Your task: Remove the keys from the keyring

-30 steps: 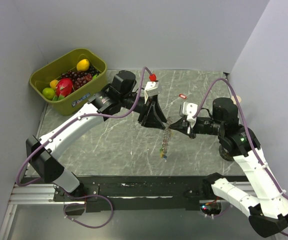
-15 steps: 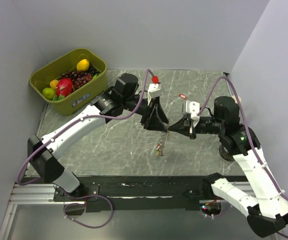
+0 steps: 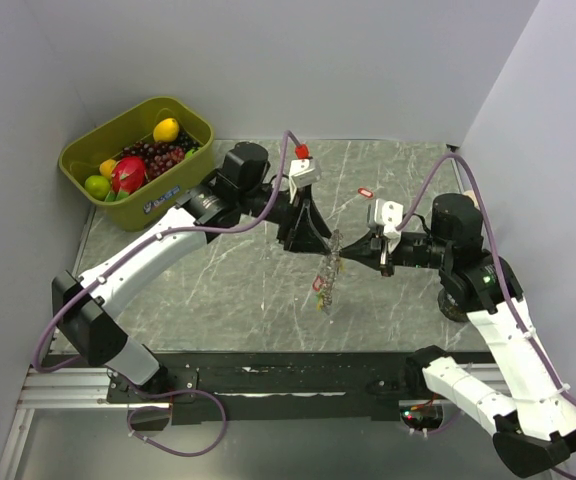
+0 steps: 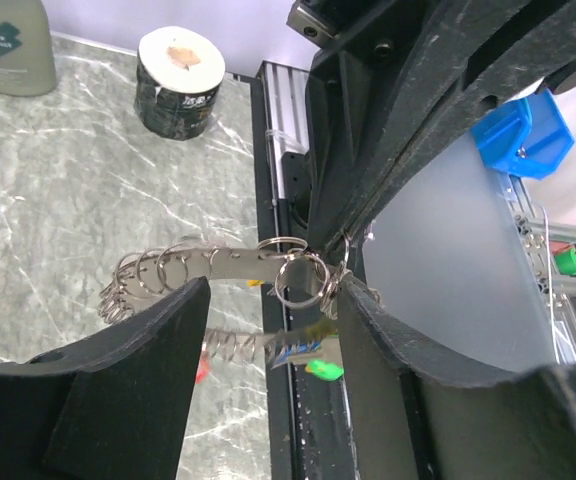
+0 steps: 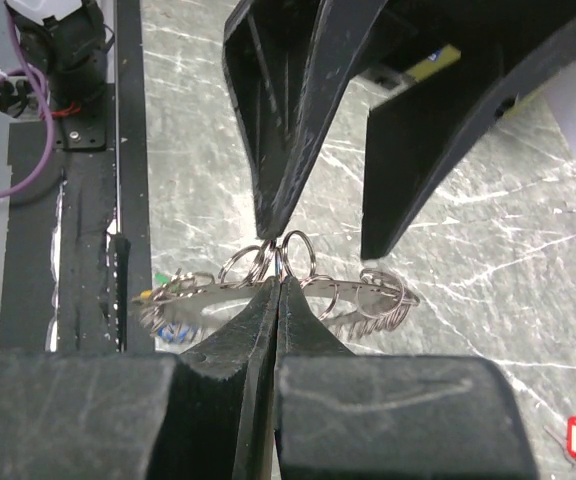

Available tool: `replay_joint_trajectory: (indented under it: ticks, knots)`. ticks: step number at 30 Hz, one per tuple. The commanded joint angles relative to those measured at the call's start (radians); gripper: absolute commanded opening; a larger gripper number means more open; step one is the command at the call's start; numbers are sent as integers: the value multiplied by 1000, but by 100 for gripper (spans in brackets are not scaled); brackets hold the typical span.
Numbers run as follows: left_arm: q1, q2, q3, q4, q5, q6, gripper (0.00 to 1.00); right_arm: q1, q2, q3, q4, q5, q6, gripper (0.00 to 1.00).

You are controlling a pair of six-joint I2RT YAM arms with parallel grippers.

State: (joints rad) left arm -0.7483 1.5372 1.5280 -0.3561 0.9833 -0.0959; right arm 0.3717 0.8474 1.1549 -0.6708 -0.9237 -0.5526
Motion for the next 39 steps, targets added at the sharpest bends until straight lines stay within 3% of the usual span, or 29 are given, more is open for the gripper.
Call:
replay_joint_trajectory:
  ticks: [1,11,28,39]
  knots:
    - [4,-49,20,22,72,12,58,-10,4,6,85,16,22,0]
    - [-20,-34,20,3,138,44,38,-8,44,20,82,-24,45,0]
    - [-16,-35,95,-72,209,85,40,-10,24,-21,126,43,57,0]
    - [-19,-28,61,-43,252,61,40,-13,30,-14,131,29,65,0]
